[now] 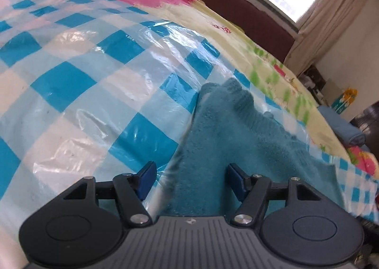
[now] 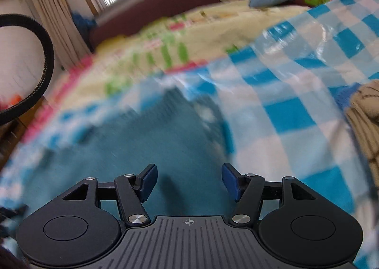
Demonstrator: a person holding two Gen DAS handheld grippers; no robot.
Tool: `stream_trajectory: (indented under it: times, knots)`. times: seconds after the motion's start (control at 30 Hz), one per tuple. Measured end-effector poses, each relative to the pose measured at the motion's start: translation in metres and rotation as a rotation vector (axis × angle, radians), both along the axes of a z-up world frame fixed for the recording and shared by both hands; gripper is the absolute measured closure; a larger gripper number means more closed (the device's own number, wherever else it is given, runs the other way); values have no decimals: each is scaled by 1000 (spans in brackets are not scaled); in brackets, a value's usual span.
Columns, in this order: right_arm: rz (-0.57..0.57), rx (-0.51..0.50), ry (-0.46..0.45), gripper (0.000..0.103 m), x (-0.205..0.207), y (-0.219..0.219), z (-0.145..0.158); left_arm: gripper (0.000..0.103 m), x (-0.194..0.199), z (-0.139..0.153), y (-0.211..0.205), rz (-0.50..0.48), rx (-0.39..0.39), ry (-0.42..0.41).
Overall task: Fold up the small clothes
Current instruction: 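Lower the folded hem and open both tools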
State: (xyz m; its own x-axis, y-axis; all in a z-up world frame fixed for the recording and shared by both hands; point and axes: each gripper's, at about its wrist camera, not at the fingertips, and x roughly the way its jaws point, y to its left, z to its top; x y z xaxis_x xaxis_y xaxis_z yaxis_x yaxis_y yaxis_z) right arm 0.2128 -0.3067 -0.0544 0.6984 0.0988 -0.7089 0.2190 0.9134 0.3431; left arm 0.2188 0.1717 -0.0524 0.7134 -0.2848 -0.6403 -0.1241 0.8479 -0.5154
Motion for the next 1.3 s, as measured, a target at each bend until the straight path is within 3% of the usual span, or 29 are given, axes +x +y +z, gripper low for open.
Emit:
stream_trajectory:
  times: [0.1, 0.23, 0.27, 0.43, 0.53, 0.63, 0.77, 0.93, 0.97, 1.0, 1.07, 1.17, 1.23, 1.3]
  knots:
    - [-21, 98, 16, 61, 2, -12, -8, 38, 0, 3, -1, -1, 12, 13]
    - [-25, 90, -9, 75, -6, -11, 0, 63, -6, 7, -3, -30, -10, 8]
    - [-25, 87, -21, 79, -12, -12, 3, 65, -9, 8, -3, -32, -11, 5]
    - [-61, 130, 16, 82, -14, -19, -7, 64, -13, 2, -2, -9, -22, 21]
    - [-49, 108, 15, 75, -14, -17, 2, 63, -14, 8, -3, -14, -9, 14]
    - [-31, 14, -25, 74, -16, -12, 17, 63, -16, 18, -4, -28, 25, -7]
    - [34, -81, -87, 59, 0, 3, 30, 59, -11, 29, -4, -34, 32, -47]
    - [73, -156, -45, 56, 46, 17, 19, 55, 8, 39, -12, -43, 56, -84]
    - [73, -160, -38, 58, 52, 18, 16, 55, 12, 40, -15, -49, 66, -91]
    - [70, -173, -39, 74, 55, 17, 16, 55, 16, 41, -18, -52, 78, -101]
    - [51, -176, -38, 87, 55, 12, 17, 55, 22, 39, -24, -53, 103, -111]
    - [-14, -113, -26, 90, 52, -6, 12, 55, 32, 25, -26, -26, 149, -75]
    - [-50, -50, -9, 90, 52, -15, 4, 51, 35, 13, -22, -7, 125, -45]
    - [-58, -50, -5, 90, 53, -13, 2, 51, 34, 8, -17, 10, 87, -36]
